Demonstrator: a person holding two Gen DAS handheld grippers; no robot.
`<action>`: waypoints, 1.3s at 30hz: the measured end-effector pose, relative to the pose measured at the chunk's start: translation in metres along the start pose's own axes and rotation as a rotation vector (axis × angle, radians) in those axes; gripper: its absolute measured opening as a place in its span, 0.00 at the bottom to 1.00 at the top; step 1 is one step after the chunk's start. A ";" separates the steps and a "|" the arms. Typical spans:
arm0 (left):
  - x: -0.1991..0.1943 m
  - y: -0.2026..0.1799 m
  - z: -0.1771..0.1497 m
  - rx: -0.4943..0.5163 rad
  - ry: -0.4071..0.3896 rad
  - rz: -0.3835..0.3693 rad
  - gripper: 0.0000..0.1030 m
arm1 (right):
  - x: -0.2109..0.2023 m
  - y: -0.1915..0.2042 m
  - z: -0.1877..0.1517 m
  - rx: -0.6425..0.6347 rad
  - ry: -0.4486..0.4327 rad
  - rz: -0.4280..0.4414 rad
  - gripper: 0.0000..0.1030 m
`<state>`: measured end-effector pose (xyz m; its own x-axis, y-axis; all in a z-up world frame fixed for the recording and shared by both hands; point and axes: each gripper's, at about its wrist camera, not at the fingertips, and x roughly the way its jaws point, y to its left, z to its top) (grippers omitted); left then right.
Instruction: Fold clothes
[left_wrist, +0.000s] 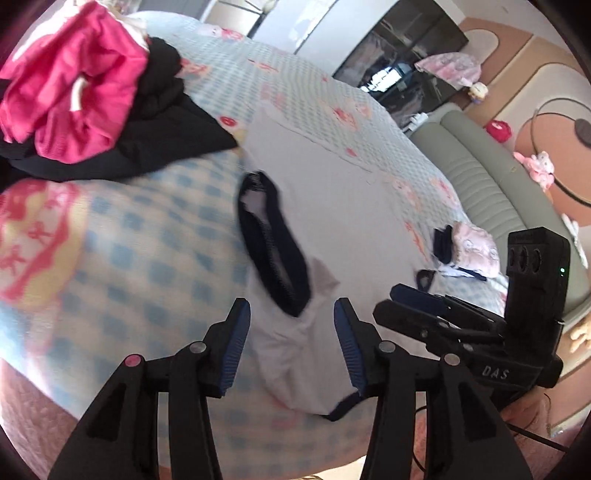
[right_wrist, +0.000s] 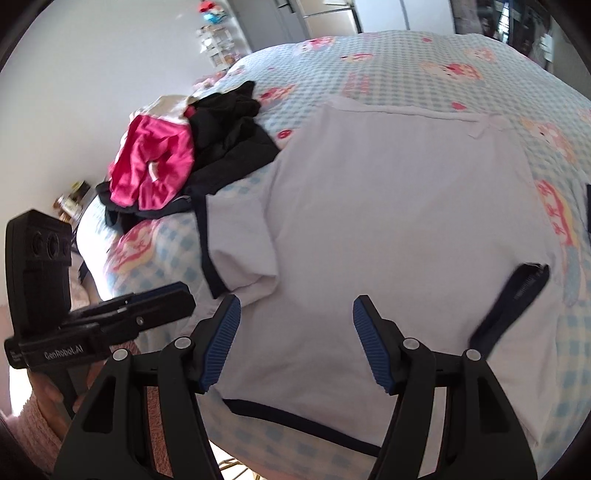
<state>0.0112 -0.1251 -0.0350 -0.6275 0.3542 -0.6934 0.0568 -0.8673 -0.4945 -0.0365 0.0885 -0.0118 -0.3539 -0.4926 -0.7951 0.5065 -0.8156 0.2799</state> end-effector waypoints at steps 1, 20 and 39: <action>0.001 0.008 0.002 -0.001 -0.005 0.037 0.46 | 0.010 0.010 0.001 -0.031 0.017 0.009 0.63; 0.059 0.004 -0.003 0.057 0.121 0.048 0.40 | 0.021 -0.055 0.033 0.217 -0.106 -0.258 0.54; 0.078 0.017 0.078 0.122 0.017 0.116 0.38 | 0.063 -0.006 0.027 0.026 0.029 -0.056 0.56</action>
<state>-0.0975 -0.1395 -0.0560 -0.6087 0.2544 -0.7515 0.0328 -0.9383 -0.3441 -0.0832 0.0542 -0.0486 -0.3574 -0.4374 -0.8252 0.4657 -0.8494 0.2485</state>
